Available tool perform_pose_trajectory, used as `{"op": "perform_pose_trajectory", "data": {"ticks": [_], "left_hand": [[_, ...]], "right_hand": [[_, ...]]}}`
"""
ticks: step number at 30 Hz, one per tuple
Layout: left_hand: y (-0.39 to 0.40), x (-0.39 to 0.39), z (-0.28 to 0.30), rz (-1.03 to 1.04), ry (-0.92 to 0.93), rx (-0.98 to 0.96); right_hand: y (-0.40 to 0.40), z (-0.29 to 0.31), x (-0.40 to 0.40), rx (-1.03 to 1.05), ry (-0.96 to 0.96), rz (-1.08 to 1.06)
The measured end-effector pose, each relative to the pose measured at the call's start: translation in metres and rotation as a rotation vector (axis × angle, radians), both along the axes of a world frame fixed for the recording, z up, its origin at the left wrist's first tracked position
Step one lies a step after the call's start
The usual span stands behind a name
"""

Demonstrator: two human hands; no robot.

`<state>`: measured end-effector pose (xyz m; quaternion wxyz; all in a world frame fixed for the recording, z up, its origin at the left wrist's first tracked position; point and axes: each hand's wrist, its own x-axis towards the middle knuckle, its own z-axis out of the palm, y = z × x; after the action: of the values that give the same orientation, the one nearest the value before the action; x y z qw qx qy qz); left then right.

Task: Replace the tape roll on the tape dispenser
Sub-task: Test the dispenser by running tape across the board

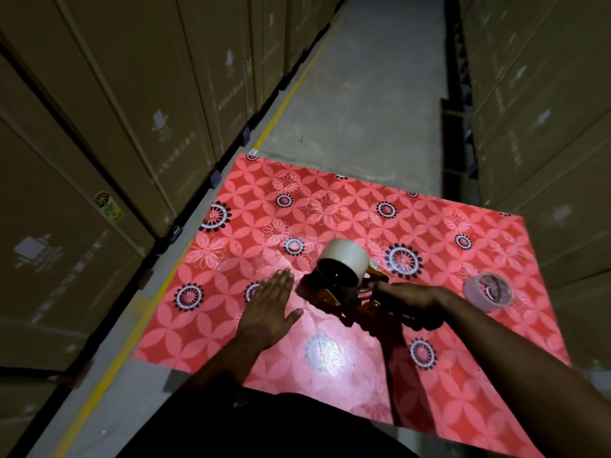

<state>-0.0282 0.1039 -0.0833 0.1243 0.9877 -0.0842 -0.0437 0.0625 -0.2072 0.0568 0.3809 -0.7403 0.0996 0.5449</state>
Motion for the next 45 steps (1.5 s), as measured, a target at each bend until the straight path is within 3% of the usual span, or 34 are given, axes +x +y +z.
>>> {"op": "perform_pose_trajectory", "data": {"ticks": [4,9,20,26,34,39,45], "left_hand": [[-0.008,0.001,0.000,-0.007,0.021,0.017],[-0.015,0.003,-0.002,-0.099,0.071,0.042],[-0.018,0.000,0.002,-0.101,0.035,-0.003],[-0.019,0.000,0.003,-0.100,0.005,-0.020],[-0.019,0.000,0.003,-0.092,0.006,-0.021],[-0.018,0.000,0.002,-0.088,0.000,-0.030],[-0.019,0.000,0.001,-0.098,0.012,0.000]], "right_hand": [[-0.032,0.005,0.000,-0.082,0.003,0.017],[-0.014,0.017,0.005,-0.094,-0.083,0.108],[0.049,0.043,0.014,-0.604,-0.546,0.785],[0.044,0.040,0.013,-0.606,-0.612,0.968],[0.034,0.041,-0.006,-0.784,-0.905,1.158],[0.025,0.037,-0.011,-0.755,-0.902,0.971],[0.013,0.014,-0.026,-0.735,-1.140,0.788]]}}
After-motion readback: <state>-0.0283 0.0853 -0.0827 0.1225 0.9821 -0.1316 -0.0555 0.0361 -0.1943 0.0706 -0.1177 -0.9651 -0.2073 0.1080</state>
